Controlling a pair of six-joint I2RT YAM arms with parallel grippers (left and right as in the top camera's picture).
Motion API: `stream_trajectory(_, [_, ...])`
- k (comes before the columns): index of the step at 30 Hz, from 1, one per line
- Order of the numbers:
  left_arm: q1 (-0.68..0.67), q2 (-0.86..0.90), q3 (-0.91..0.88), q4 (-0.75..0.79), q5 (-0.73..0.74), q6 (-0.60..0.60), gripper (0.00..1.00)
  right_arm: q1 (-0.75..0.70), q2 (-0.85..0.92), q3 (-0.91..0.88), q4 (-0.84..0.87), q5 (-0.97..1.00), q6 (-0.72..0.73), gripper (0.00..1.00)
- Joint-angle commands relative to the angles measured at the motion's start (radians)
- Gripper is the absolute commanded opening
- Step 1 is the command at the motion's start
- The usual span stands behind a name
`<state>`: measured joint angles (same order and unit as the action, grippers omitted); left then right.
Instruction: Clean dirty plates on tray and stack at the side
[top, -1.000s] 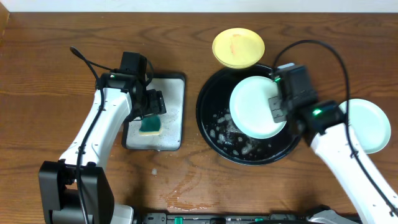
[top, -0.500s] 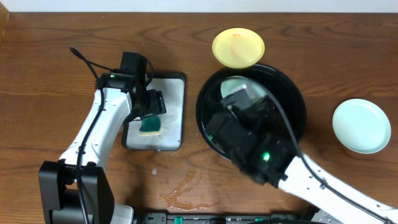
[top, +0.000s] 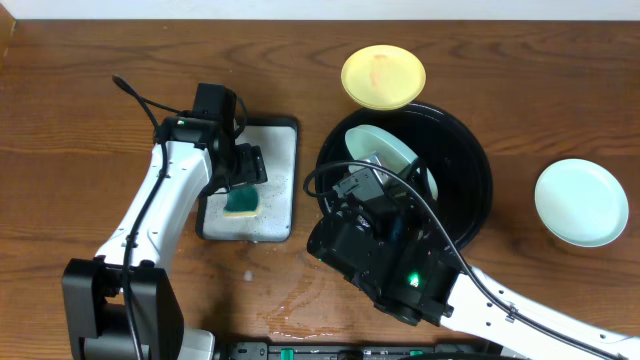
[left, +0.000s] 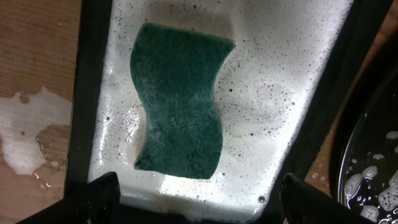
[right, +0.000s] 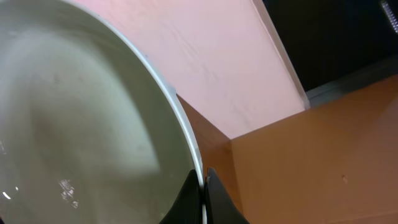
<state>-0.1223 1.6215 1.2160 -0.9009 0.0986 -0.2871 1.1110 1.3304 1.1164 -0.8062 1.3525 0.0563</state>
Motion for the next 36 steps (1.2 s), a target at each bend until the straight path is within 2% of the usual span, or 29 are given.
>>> stream_trajectory(1, [0.002, 0.006, -0.002, -0.002, -0.005, 0.006, 0.83, 0.01, -0.016, 0.003, 0.002, 0.058, -0.01, 0.01])
stream_trajectory(17, [0.002, 0.006, -0.002, -0.002, -0.005, 0.006, 0.83, 0.006, -0.016, 0.003, 0.003, 0.113, -0.031, 0.01])
stream_trajectory(19, [0.002, 0.006, -0.002, -0.002, -0.005, 0.006, 0.83, 0.005, -0.016, 0.003, 0.026, 0.063, -0.025, 0.01])
stream_trajectory(21, [0.002, 0.006, -0.002, -0.002, -0.005, 0.006, 0.83, 0.009, -0.016, 0.003, 0.019, -0.019, -0.117, 0.01])
stream_trajectory(24, [0.002, 0.006, -0.002, -0.002, -0.005, 0.006, 0.83, -0.021, -0.016, 0.003, 0.006, 0.117, -0.065, 0.01])
stream_trajectory(25, [0.002, 0.006, -0.002, -0.002, -0.005, 0.006, 0.83, -0.033, -0.016, 0.003, 0.025, 0.079, -0.034, 0.01])
stream_trajectory(27, [0.002, 0.006, -0.002, -0.002, -0.005, 0.006, 0.83, -0.027, -0.016, 0.003, 0.037, -0.083, -0.111, 0.01])
stream_trajectory(29, [0.002, 0.006, -0.002, -0.002, -0.005, 0.006, 0.83, -0.024, -0.016, 0.002, 0.028, -0.051, -0.129, 0.01])
stream_trajectory(31, [0.002, 0.006, -0.002, -0.002, -0.005, 0.006, 0.83, -0.04, -0.016, 0.003, 0.04, 0.002, -0.046, 0.01])
stream_trajectory(33, [0.002, 0.006, -0.002, -0.002, -0.005, 0.006, 0.83, -0.036, -0.016, 0.003, 0.055, -0.139, -0.11, 0.01])
stream_trajectory(34, [0.002, 0.006, -0.002, -0.002, -0.005, 0.006, 0.83, -0.034, -0.015, 0.002, 0.051, -0.136, -0.151, 0.01])
stream_trajectory(36, [0.002, 0.006, -0.002, -0.002, -0.005, 0.006, 0.83, -0.045, -0.014, 0.002, 0.059, 0.013, -0.097, 0.01])
